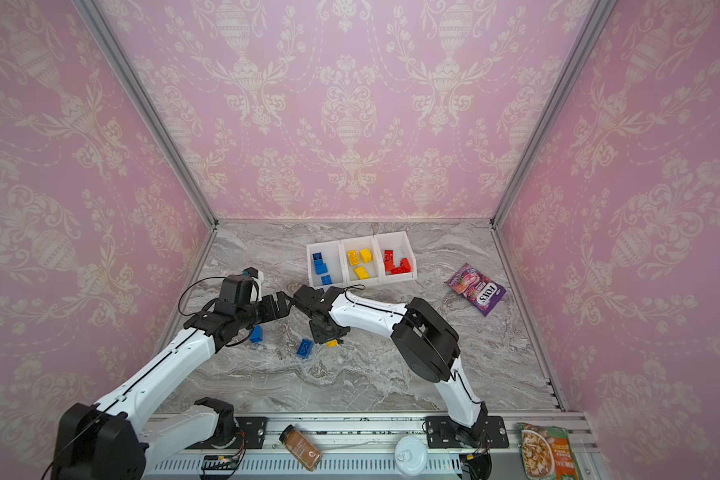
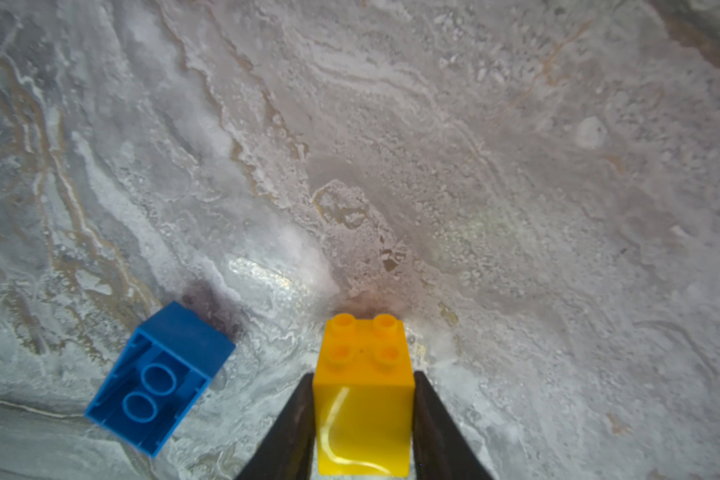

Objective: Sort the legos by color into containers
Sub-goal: 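Close the right gripper on the yellow brick, then carry the yellow brick with the right gripper over the middle compartment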

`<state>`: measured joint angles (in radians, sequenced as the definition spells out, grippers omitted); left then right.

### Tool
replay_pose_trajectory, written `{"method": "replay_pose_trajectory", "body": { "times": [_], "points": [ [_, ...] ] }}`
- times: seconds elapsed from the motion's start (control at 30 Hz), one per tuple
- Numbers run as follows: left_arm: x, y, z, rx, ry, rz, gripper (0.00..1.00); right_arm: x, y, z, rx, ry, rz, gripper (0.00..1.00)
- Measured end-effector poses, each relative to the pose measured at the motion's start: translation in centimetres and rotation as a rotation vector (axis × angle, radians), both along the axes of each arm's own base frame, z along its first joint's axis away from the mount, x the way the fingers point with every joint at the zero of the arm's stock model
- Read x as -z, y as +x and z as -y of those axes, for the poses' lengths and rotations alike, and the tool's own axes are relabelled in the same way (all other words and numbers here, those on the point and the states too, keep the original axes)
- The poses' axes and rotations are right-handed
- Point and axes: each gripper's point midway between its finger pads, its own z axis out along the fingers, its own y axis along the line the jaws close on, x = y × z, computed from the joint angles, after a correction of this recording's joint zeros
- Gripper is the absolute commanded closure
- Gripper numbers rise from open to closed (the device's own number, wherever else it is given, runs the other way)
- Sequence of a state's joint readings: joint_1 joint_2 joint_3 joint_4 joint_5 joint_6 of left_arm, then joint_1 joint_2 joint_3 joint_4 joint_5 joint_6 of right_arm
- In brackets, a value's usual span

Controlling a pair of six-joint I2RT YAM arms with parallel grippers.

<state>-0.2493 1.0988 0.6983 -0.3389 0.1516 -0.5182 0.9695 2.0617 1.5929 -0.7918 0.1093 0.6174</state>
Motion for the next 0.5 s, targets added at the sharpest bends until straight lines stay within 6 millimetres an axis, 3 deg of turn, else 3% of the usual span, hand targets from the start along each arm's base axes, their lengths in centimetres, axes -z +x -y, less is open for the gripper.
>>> {"method": "replay_pose_trajectory", "body": {
  "times": [0.23,0.5],
  "points": [
    [0.0,0.0,0.0,-0.001,-0.001,0.001,0.01,-2.5,1.0,0.4,0.01,0.039,0.043,0.63],
    [-0.4,0.0,-0.1,-0.002,-0.005,0.012,0.01,-6.3,4.2,2.4,0.048,0.091,0.105,0.63]
  ]
}}
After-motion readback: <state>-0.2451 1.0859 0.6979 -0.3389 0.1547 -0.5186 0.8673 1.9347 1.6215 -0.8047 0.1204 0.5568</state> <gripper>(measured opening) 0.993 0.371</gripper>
